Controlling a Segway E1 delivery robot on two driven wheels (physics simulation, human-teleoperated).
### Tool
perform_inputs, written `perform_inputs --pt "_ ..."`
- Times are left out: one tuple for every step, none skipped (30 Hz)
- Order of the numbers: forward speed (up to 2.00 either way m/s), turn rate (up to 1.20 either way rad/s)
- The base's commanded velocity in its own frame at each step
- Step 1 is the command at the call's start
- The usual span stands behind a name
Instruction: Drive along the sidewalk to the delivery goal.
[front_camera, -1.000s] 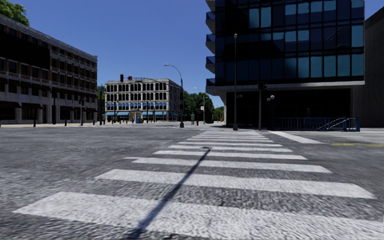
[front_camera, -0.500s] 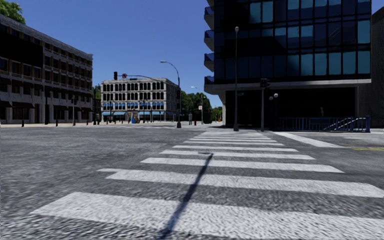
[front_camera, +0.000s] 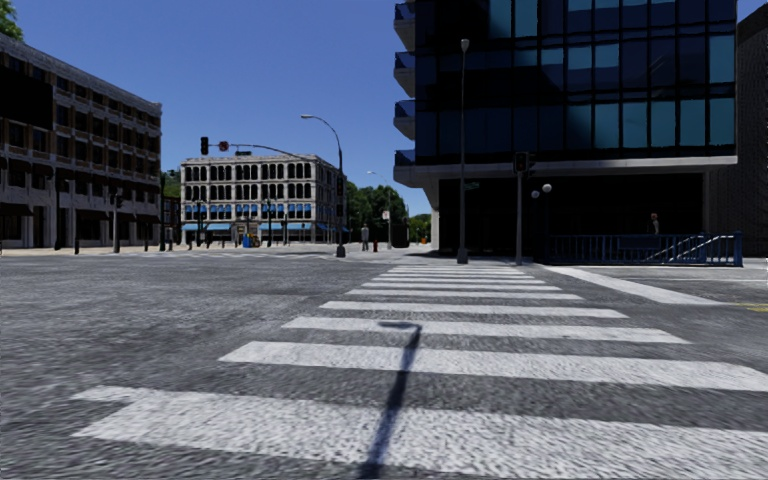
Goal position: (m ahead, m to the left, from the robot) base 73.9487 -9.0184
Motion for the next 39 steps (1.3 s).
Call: perform_inputs --pt "2.00 -0.30" --pt "2.00 -0.31" --pt "2.00 -0.31" --pt "2.00 -0.31" --pt "2.00 -0.31" --pt "2.00 -0.31" --pt "2.00 -0.31" --pt "2.00 -0.32" --pt "2.00 -0.34" --pt "2.00 -0.34" --pt "2.00 -0.34" --pt "2.00 -0.34" --pt "2.00 -0.34" --pt "2.00 -0.34" --pt "2.00 -0.34" --pt "2.00 -0.34" --pt "2.00 -0.35" --pt "2.00 -0.35" --pt "2.00 -0.35" --pt "2.00 -0.35" --pt "2.00 -0.35" --pt "2.00 -0.35" --pt "2.00 -0.35" --pt "2.00 -0.35" --pt "2.00 -0.35" --pt "2.00 -0.35" --pt "2.00 -0.30" --pt "2.00 -0.05" --pt "2.00 -0.05" --pt "2.00 0.00" --pt "2.00 0.00" --pt "2.00 0.00" --pt "2.00 0.00" --pt "2.00 0.00" --pt "2.00 0.00" --pt "2.00 0.00" --pt "2.00 0.00" --pt "2.00 0.00" --pt "2.00 0.00"
